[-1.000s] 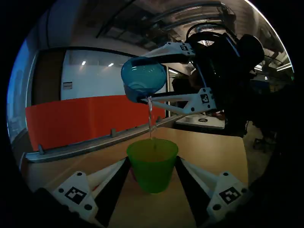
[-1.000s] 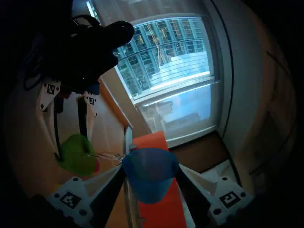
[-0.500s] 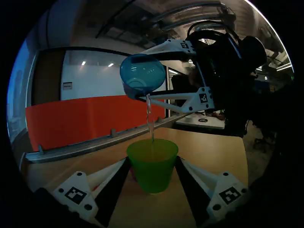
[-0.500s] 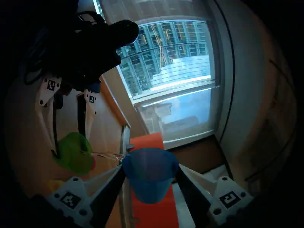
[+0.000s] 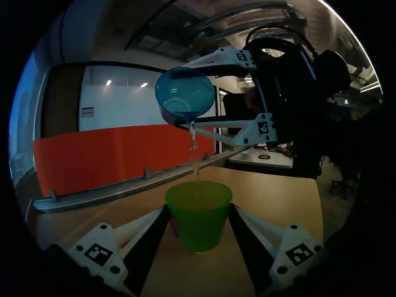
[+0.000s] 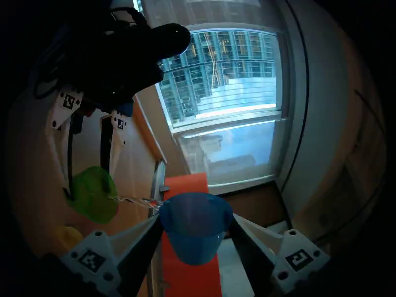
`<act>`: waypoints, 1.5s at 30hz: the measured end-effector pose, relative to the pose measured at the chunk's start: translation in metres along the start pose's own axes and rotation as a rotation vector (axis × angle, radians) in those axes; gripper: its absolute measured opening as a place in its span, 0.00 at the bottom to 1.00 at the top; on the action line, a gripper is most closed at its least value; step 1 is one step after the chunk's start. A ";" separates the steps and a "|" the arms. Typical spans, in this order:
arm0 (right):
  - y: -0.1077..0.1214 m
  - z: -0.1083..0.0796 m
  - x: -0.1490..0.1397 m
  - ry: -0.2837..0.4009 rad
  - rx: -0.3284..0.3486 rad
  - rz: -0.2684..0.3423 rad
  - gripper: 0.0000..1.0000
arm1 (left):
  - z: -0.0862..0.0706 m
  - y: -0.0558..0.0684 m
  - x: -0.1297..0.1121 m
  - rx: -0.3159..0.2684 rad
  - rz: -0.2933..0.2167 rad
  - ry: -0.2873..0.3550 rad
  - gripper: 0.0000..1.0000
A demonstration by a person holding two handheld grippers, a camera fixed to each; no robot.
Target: Pour water
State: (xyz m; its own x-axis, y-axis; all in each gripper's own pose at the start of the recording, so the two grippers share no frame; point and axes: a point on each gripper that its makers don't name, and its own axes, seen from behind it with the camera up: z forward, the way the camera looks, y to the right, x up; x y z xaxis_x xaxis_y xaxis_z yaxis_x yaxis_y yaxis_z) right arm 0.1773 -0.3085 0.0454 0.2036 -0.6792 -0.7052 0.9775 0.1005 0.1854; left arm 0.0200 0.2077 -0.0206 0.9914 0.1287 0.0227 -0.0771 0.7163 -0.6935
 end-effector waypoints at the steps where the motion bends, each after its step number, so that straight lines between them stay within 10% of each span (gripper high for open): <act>1: 0.000 0.000 0.000 0.000 0.000 -0.002 0.90 | 0.000 0.000 0.000 0.000 0.001 0.000 0.84; 45: 0.005 0.015 0.015 0.003 -0.039 -0.211 0.90 | 0.000 -0.007 0.001 0.012 0.000 0.007 0.84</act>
State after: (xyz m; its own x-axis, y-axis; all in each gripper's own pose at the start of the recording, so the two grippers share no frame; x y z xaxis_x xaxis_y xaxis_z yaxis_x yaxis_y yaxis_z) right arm 0.1844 -0.3292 0.0460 -0.0052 -0.6856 -0.7280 0.9999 -0.0155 0.0074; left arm 0.0212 0.2025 -0.0161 0.9921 0.1240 0.0175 -0.0785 0.7244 -0.6849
